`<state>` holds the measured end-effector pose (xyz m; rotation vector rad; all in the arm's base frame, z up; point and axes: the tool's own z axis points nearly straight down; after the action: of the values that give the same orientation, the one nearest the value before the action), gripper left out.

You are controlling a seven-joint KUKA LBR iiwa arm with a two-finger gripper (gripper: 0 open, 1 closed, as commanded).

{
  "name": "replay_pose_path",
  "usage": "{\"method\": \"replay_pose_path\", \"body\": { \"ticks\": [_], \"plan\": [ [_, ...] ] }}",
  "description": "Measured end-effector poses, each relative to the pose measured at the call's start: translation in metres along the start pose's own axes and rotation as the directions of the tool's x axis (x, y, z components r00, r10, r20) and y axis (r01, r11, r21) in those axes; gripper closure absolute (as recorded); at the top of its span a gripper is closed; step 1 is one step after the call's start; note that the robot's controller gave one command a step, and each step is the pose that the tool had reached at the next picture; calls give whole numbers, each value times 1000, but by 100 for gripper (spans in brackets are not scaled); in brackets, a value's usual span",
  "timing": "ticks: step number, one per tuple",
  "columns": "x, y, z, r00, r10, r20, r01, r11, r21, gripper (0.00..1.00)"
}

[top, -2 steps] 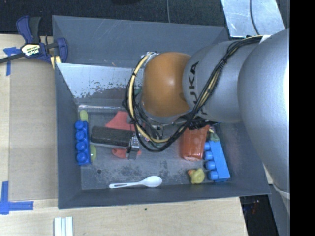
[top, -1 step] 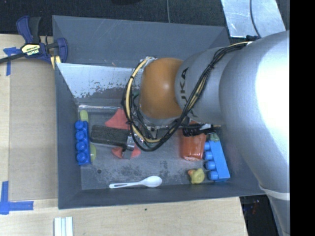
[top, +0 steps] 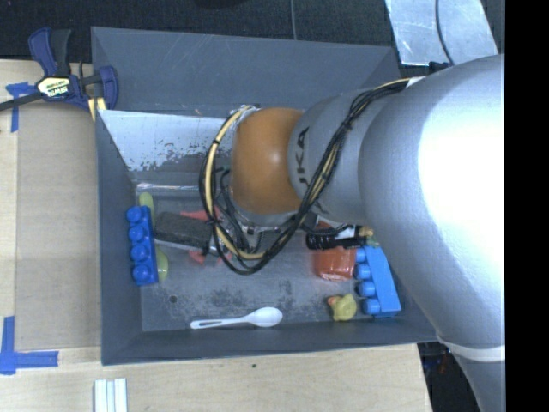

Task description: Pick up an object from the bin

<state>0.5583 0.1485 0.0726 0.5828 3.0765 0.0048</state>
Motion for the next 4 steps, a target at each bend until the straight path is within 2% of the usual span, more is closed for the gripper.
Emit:
{"method": "replay_pose_path", "body": {
  "ticks": [1, 2, 4],
  "plan": [
    [0, 0, 0, 1000, 0, 0, 0, 1000, 0, 100],
    [3, -2, -39, 1000, 1, -9, 0, 1000, 6, 100],
    [0, -1, -124, 1000, -1, -3, 1, 1000, 2, 100]
  ]
}}
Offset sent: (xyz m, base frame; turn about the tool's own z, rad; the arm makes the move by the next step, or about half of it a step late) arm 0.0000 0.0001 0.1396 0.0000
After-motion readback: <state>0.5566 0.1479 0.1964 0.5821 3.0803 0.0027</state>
